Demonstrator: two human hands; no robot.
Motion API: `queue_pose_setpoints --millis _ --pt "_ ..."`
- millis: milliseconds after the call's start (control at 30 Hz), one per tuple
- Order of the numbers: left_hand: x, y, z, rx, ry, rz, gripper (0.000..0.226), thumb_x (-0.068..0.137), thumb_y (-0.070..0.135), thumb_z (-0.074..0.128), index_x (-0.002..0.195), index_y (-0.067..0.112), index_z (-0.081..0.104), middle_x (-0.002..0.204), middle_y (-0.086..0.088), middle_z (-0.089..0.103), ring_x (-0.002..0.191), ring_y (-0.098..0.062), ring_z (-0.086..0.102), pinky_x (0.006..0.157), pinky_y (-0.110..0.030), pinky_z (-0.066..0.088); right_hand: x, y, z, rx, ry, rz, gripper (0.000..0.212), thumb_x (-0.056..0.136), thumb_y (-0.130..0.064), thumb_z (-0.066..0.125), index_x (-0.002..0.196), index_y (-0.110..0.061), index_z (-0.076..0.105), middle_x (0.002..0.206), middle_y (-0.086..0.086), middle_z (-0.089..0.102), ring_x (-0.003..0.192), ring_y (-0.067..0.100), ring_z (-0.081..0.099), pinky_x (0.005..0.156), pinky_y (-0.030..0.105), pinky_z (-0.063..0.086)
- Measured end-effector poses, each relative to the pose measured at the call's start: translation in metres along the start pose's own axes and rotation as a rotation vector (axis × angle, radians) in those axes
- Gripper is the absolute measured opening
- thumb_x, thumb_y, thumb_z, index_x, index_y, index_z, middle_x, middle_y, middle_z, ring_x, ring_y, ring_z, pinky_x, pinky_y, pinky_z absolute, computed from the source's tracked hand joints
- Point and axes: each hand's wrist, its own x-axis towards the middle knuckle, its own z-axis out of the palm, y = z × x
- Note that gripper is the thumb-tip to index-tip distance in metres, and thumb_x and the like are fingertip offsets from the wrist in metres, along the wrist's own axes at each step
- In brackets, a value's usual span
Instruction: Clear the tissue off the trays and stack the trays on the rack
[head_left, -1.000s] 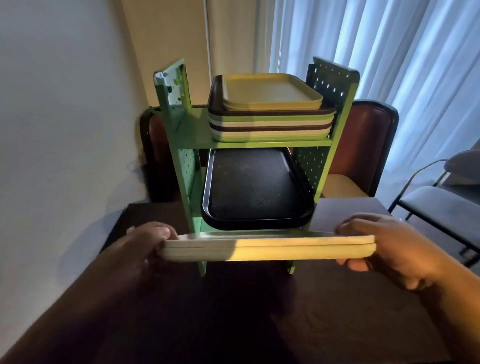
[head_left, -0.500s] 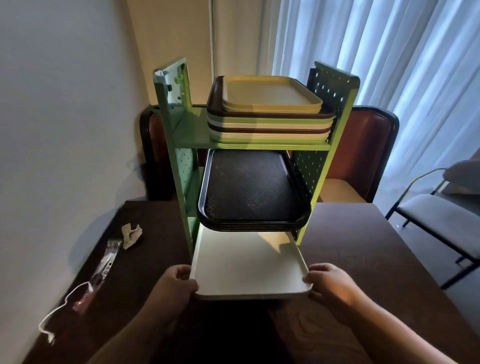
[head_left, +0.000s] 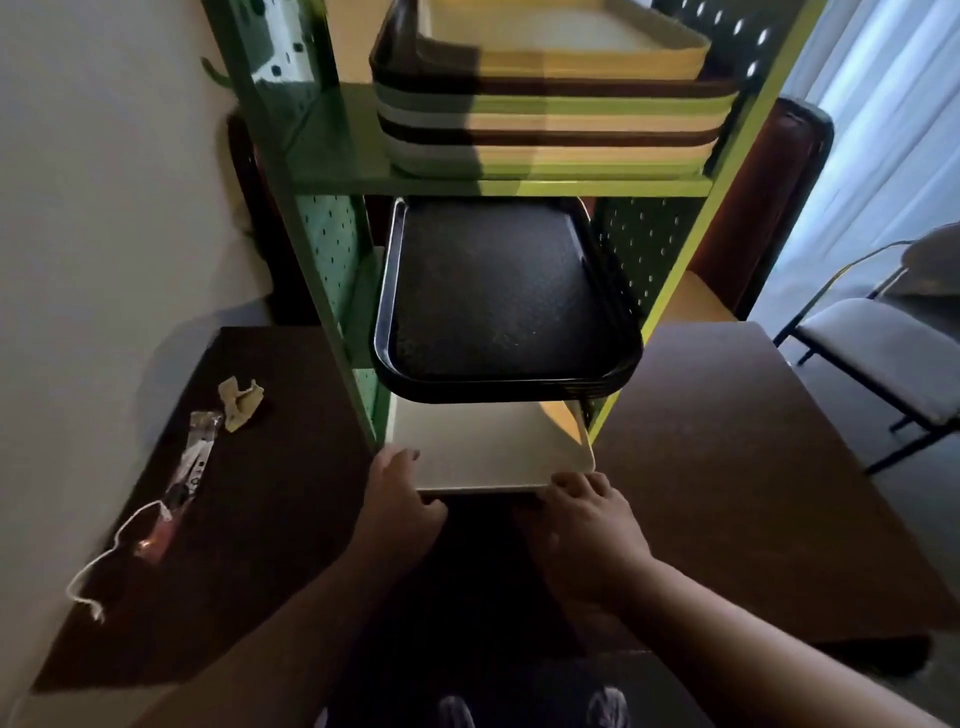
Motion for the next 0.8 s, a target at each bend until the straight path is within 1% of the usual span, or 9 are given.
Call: queue_pose_setpoints --millis 100,167,267,400,500,567,633,700,800 --pt "0.012 -0.001 0.011 0.373 -0.104 0.084 0.078 0.073 0.035 0.068 0.142 0.009 0.042 0.149 -0.018 0.034 0.146 -0.034 0.021 0.125 -0.044 0.006 0.009 0.000 -0.003 -0.011 0.004 0.030 0.045 0.089 -0.048 0.045 0.126 -0.032 0.063 0.137 -0.004 0.058 0.128 0.027 0.049 0.104 0.039 0.045" --pt "0.022 -0.003 0.014 0.500 -0.125 0.109 0.077 0.076 0.039 0.066 0.142 0.012 0.038 0.150 -0.017 0.030 0.147 -0.036 0.016 0.125 -0.048 0.000 0.010 -0.001 -0.009 -0.011 -0.004 0.012 0.059 0.087 -0.054 0.027 0.127 -0.032 0.064 0.136 -0.004 0.059 0.127 0.027 0.050 0.101 0.040 0.046" --pt "0.032 0.000 0.010 0.520 -0.179 0.066 0.073 0.075 0.046 0.061 0.139 0.018 0.039 0.150 -0.014 0.032 0.145 -0.040 0.020 0.123 -0.054 0.013 0.015 0.002 -0.015 -0.016 -0.043 -0.009 0.062 0.089 -0.057 0.025 0.134 -0.033 0.060 0.140 -0.003 0.056 0.129 0.027 0.050 0.100 0.041 0.047" --pt "0.035 0.018 0.011 0.659 -0.172 0.113 0.056 0.075 0.042 0.058 0.126 0.019 0.051 0.140 -0.009 0.045 0.141 -0.037 0.030 0.113 -0.049 0.031 0.023 0.005 -0.010 -0.033 -0.012 0.037 0.066 0.089 -0.067 0.019 0.125 -0.036 0.066 0.126 -0.007 0.062 0.120 0.024 0.055 0.091 0.040 0.052" --pt "0.041 0.036 0.015 0.558 -0.335 0.111 0.065 0.075 0.043 0.062 0.134 0.018 0.050 0.136 -0.008 0.049 0.130 -0.032 0.043 0.108 -0.044 0.040 0.030 0.010 -0.010 0.078 -0.014 0.053 0.050 0.093 -0.068 0.043 0.115 -0.032 0.069 0.121 -0.008 0.065 0.119 0.022 0.057 0.088 0.040 0.056" --pt "0.043 0.046 0.018 0.529 -0.397 0.080 0.075 0.077 0.049 0.064 0.142 0.019 0.043 0.141 -0.010 0.045 0.131 -0.032 0.042 0.111 -0.046 0.038 0.036 0.011 -0.017 0.204 -0.036 0.102 0.035 0.093 -0.056 0.054 0.108 -0.029 0.071 0.114 -0.005 0.068 0.111 0.022 0.061 0.083 0.038 0.057" --pt "0.043 0.055 0.023 0.519 -0.395 0.081 0.078 0.080 0.050 0.063 0.147 0.019 0.038 0.145 -0.012 0.040 0.134 -0.034 0.039 0.113 -0.046 0.036 0.042 0.010 -0.027 0.291 -0.019 0.173 0.026 0.091 -0.044 0.059 0.102 -0.025 0.071 0.099 -0.001 0.068 0.091 0.023 0.063 0.071 0.033 0.054" --pt "0.040 0.068 0.027 0.455 -0.364 0.117 0.076 0.084 0.046 0.064 0.149 0.020 0.036 0.148 -0.012 0.038 0.135 -0.034 0.039 0.112 -0.047 0.037 0.045 0.012 -0.036 0.373 0.033 0.213 0.022 0.090 -0.036 0.061 0.103 -0.022 0.071 0.096 0.000 0.068 0.082 0.022 0.060 0.066 0.031 0.049" --pt "0.034 0.090 0.036 0.312 -0.323 0.161 0.066 0.091 0.042 0.062 0.150 0.021 0.039 0.153 -0.008 0.041 0.138 -0.030 0.040 0.112 -0.045 0.038 0.047 0.026 -0.043 0.570 0.121 0.240 0.009 0.091 -0.028 0.062 0.099 -0.028 0.066 0.093 -0.007 0.064 0.074 0.006 0.057 0.058 0.022 0.042"
